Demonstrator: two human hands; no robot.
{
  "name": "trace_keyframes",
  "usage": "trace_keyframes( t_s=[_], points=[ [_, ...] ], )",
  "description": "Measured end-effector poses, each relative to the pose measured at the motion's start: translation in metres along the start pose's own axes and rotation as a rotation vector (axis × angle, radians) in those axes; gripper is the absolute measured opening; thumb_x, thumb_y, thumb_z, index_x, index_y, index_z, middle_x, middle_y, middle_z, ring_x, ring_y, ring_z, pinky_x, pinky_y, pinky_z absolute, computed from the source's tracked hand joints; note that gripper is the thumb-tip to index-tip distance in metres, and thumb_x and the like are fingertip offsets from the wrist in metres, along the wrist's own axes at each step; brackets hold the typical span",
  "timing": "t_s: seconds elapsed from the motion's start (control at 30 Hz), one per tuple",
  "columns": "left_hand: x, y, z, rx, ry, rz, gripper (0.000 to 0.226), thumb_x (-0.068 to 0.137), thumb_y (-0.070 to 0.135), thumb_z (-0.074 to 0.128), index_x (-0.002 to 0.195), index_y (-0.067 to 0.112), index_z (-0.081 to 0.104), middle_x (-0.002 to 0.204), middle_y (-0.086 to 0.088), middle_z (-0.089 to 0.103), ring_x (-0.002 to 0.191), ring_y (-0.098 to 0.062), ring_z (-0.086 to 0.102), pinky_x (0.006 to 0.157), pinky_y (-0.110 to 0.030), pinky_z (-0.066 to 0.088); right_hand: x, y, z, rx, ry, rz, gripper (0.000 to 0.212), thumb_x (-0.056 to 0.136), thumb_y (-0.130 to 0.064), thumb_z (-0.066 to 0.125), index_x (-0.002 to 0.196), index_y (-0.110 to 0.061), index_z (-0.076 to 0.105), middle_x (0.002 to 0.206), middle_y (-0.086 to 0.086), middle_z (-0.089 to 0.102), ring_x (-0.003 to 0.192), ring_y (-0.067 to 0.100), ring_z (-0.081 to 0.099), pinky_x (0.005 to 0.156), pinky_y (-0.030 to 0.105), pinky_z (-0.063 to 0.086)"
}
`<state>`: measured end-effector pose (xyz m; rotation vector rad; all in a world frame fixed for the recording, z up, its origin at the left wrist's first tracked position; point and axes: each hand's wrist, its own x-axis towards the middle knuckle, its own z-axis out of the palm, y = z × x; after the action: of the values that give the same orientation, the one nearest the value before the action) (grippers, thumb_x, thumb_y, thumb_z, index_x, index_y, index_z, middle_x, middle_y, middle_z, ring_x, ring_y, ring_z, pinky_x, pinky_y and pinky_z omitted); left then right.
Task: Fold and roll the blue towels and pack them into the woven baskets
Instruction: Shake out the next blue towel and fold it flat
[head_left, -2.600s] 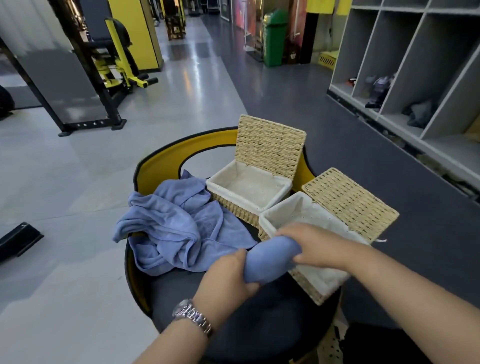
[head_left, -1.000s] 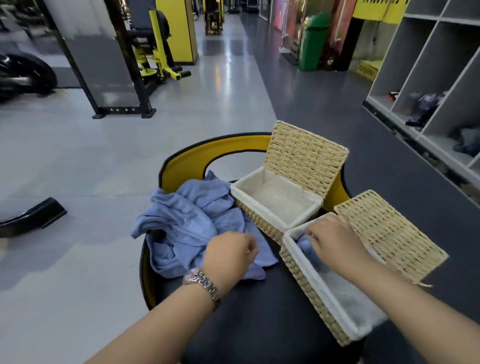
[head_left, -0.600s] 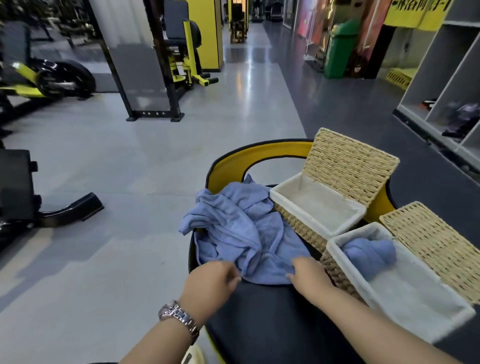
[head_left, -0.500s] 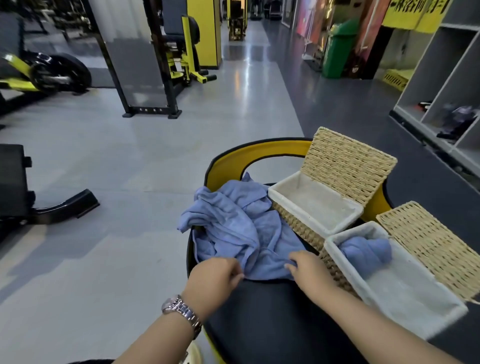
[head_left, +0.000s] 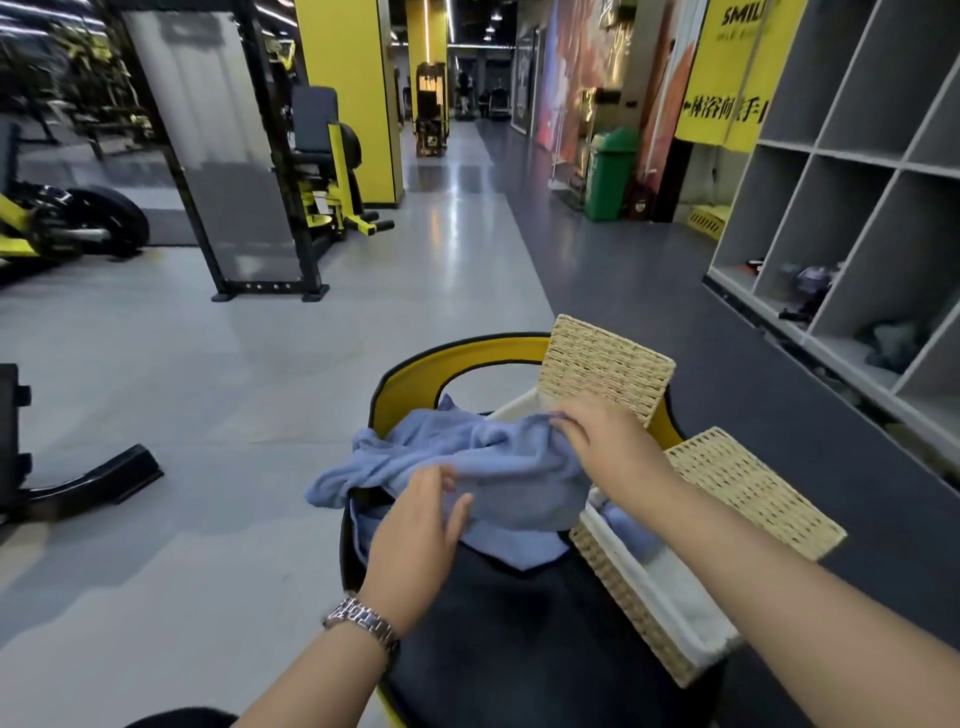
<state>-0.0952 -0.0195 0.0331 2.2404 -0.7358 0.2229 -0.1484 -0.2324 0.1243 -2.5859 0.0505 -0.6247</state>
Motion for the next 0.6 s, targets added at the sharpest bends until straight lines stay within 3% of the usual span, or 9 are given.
trace_keyframes(
  t_s=[0.07,0.17,0.27,0.37,0.5,0.6],
  points=[
    [0.005,0.017,-0.002,-0.073,-0.001,0.051,0.03,0.095,0.037,0.049,0.123,0.028,0.043,0.12,0.013,0.051,0.103,-0.007,0.054,0.082,-0.018,0.04,-0.007,0.005,-0.001,-0.063,-0.144,0.029,0.019,0.095,-0.015,0.049,0.1,-0.013,0.067,0.09,0.001,0.064,0.09,0.024,0.059,0.075,0.033,0.043],
    [0.021,0.051,0.0,-0.155,-0.142,0.141,0.042,0.096,0.025,0.051,0.137,0.024,0.041,0.132,0.007,0.053,0.119,-0.006,0.049,0.099,-0.023,0.04,-0.022,-0.003,-0.011,-0.039,-0.13,-0.016,0.019,0.094,-0.013,0.051,0.101,-0.012,0.069,0.098,0.01,0.067,0.094,0.025,0.059,0.083,0.04,0.045],
    [0.031,0.081,0.004,-0.118,-0.201,0.249,0.033,0.093,0.021,0.055,0.126,0.022,0.051,0.113,0.004,0.064,0.104,-0.009,0.058,0.086,-0.018,0.041,-0.033,-0.012,-0.026,-0.02,-0.091,-0.073,0.02,0.093,-0.013,0.051,0.101,-0.014,0.07,0.098,0.008,0.068,0.092,0.022,0.059,0.082,0.037,0.046],
    [0.037,0.1,-0.003,-0.158,-0.175,0.254,0.008,0.091,0.023,0.059,0.096,0.019,0.057,0.082,0.009,0.058,0.074,-0.007,0.052,0.066,-0.016,0.033,-0.04,-0.011,-0.047,-0.05,-0.044,-0.11,0.022,0.091,-0.015,0.048,0.094,-0.011,0.069,0.09,0.008,0.067,0.085,0.022,0.059,0.076,0.035,0.046],
    [0.041,0.116,-0.019,-0.086,-0.193,0.325,0.025,0.09,0.038,0.059,0.079,0.018,0.047,0.062,0.009,0.046,0.058,-0.008,0.043,0.054,-0.021,0.028,-0.046,-0.005,-0.077,-0.054,0.101,-0.076,0.017,0.09,-0.01,0.053,0.084,-0.006,0.069,0.081,0.009,0.067,0.077,0.023,0.059,0.07,0.027,0.039],
    [0.037,0.126,-0.038,0.012,-0.241,0.377,0.029,0.092,0.046,0.052,0.075,0.025,0.041,0.061,0.008,0.045,0.056,-0.006,0.043,0.052,-0.025,0.026,-0.049,-0.001,-0.097,-0.076,0.177,-0.031,0.015,0.089,-0.008,0.057,0.085,-0.008,0.071,0.083,0.009,0.069,0.08,0.029,0.061,0.074,0.037,0.046]
  ],
)
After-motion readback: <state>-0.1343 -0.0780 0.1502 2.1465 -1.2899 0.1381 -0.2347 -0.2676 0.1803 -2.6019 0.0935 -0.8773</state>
